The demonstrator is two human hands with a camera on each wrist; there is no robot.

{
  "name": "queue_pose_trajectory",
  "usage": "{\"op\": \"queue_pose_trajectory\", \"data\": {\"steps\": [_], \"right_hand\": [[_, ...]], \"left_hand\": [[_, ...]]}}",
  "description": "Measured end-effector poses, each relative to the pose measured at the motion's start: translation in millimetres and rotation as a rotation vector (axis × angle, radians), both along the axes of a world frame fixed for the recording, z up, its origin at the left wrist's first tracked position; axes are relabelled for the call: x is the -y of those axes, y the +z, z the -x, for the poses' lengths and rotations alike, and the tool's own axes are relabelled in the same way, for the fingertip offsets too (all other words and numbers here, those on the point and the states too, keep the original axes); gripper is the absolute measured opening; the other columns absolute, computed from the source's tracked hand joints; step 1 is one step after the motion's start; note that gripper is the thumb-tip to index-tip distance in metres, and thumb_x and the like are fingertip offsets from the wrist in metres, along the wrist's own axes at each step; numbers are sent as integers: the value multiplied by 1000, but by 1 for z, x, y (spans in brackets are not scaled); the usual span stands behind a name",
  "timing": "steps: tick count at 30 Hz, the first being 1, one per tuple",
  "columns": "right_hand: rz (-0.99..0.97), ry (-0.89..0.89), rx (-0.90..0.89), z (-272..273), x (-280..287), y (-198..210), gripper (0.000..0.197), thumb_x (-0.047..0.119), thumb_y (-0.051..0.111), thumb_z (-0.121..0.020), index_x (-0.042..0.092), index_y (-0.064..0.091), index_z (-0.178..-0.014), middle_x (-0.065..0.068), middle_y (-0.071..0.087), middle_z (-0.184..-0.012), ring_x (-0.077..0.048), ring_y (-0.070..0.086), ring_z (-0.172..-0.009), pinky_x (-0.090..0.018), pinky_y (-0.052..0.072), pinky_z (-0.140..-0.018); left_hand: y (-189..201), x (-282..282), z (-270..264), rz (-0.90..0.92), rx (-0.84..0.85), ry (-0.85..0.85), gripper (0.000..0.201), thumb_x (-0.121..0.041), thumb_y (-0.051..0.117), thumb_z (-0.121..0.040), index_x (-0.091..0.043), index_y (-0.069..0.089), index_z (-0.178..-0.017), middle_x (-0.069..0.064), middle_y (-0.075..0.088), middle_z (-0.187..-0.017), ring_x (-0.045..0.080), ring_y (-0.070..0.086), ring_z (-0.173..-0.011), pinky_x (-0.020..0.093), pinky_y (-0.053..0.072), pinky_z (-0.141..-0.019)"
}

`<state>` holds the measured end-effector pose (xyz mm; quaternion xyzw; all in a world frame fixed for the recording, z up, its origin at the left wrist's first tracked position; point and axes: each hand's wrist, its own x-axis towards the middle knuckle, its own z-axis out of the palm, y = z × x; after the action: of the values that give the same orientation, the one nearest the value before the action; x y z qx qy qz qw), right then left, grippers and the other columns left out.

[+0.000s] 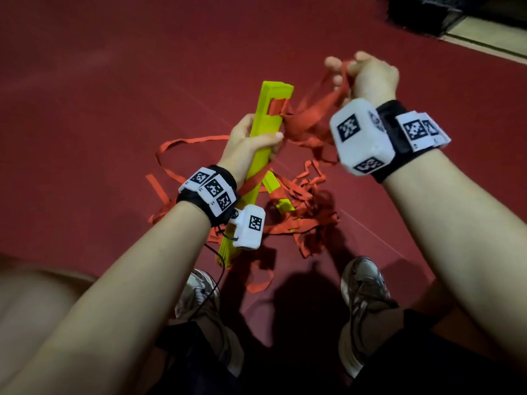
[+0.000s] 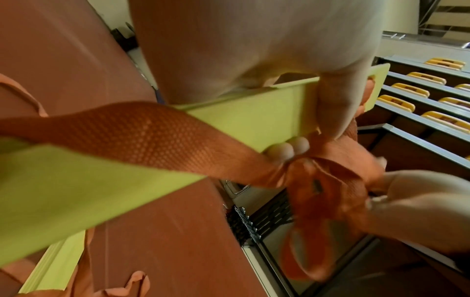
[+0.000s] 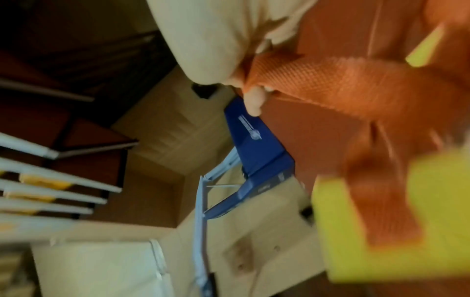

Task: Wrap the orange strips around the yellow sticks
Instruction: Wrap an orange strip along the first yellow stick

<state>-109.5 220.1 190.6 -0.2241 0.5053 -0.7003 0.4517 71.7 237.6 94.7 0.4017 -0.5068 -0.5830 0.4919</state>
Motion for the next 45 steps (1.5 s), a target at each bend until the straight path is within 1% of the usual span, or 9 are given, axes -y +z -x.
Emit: {"op": "queue_pose_trajectory", "data": {"steps": [5,9,14,18,22,26,31,35,45], "right_hand": [[-248,184,-783,21,-3,-39,18,5,53,-76,18,66,-75,-1,71,-63,-18,62,-52,-26,49,-52],[-312,494,-1352,10,-14,-48,32,8,57,-82,27,75,-101,1,69,-97,-18,61,-94,-22,47,-86],[64,649,-937,-12,-12,-49,57,-9,54,-74,30,69,-112,-6,69,-103,-21,59,-89,-27,49,-79],[212,906,-620,-28,-20,-44,23,-6,55,-70,-1,62,-92,-24,56,-82,-23,50,-61,-31,37,-59],[167,886,-677,-23,-19,-48,1,1,63,-83,1,63,-83,-19,61,-70,-24,54,-63,-29,39,-58],[204,724,-764,-17,-15,-52,19,2,73,-86,13,62,-76,5,62,-54,-9,54,-46,-24,38,-47],[234,743,-600,-21,-19,-44,15,11,75,-77,9,60,-75,-20,69,-72,-34,63,-68,-31,45,-54],[177,758,-328,-20,-21,-38,11,11,64,-74,8,53,-73,-12,66,-65,-26,66,-61,-37,43,-72],[291,855,-286,-17,-21,-23,17,-2,58,-73,8,48,-64,-9,52,-50,-23,57,-45,-32,48,-57]], "left_hand": [[5,5,-11,-31,0,74,18,-20,72,-75,-14,63,-89,5,58,-65,18,52,-55,27,42,-54],[8,6,-14,-67,-9,61,23,-15,68,-70,-4,62,-89,8,58,-64,20,52,-56,27,42,-54],[11,-1,-13,-65,-25,-86,30,-12,59,-61,-2,73,-85,11,63,-69,26,55,-61,30,44,-59],[14,-3,-16,-81,-15,-218,32,-12,52,-54,-9,78,-71,13,69,-66,24,61,-57,26,49,-57],[13,-1,-18,-90,-18,-246,35,-16,54,-50,-5,77,-74,11,67,-66,23,56,-54,24,43,-54],[12,4,-23,-93,-48,-205,35,-20,56,-48,-2,72,-74,9,61,-63,22,49,-52,26,38,-54],[10,5,-19,-137,-82,-140,37,-19,59,-42,0,62,-74,10,54,-66,22,44,-52,30,31,-56],[11,5,-19,-111,-59,-150,38,-19,56,-44,0,68,-75,10,60,-66,21,50,-52,27,38,-55],[27,-7,-11,-75,-63,-224,31,-26,63,-51,-2,58,-69,5,50,-49,17,44,-42,23,35,-50]]}}
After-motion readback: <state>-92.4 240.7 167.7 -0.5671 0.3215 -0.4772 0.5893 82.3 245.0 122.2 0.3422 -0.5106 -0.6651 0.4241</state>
